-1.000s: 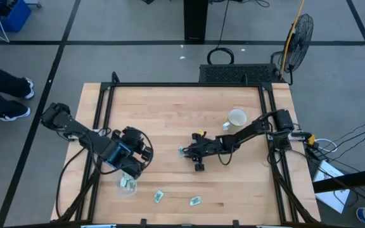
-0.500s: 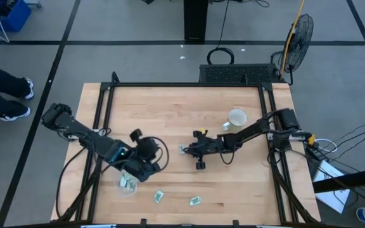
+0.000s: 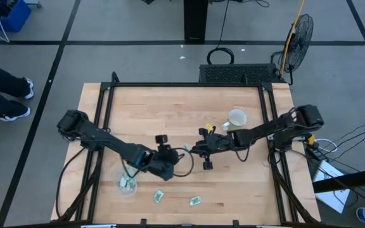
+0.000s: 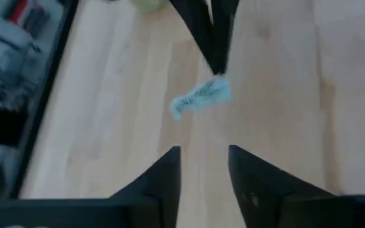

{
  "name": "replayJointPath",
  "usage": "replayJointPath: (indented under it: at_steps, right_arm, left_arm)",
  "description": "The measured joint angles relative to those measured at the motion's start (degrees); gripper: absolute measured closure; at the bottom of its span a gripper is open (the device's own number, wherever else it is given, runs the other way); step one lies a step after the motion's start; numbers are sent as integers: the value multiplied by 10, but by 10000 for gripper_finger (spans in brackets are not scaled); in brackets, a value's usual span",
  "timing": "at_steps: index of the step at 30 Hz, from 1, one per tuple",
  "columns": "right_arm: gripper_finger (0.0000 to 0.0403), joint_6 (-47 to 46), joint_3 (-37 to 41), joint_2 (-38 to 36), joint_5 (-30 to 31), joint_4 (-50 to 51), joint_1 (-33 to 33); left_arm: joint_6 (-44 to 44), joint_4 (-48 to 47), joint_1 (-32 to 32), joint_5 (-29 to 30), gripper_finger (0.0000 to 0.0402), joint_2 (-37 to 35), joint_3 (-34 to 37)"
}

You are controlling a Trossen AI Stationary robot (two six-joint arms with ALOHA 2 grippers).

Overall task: Pick and place Stevia / Truvia into bins
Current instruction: Put the stevia packet into the transparent bin

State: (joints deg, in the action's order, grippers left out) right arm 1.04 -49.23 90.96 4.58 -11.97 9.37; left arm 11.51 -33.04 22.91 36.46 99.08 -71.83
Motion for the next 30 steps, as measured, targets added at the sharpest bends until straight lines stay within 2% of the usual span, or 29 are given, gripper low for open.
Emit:
replayJointPath:
  at_steps: [4, 8, 10, 15, 19, 25, 27, 30]
  right_arm:
    - [403, -30, 0, -16, -53, 2, 0]
    - [403, -38, 0, -17, -77, 3, 0]
    - [403, -38, 0, -17, -77, 2, 0]
    - [403, -36, 0, -17, -76, -13, -5]
    - [403, -33, 0, -17, -75, -15, -15]
    - [382, -61, 0, -17, -62, -13, -30]
    - [364, -45, 0, -17, -59, -10, -31]
    - [330, -40, 0, -17, -59, -10, -30]
  left_arm:
    - [-105, 68, -16, -5, 233, 26, 0]
    - [-183, 129, -27, -6, 219, 45, 0]
    - [-207, 157, -31, -16, 218, 53, 0]
    - [-224, 157, -42, -53, 222, 63, 0]
    - [-223, 152, -43, -54, 265, 63, 0]
    - [-217, 147, -42, -55, 378, 63, 0]
    - [-207, 142, -42, -52, 390, 63, 0]
    - [-184, 116, -42, -35, 383, 63, 0]
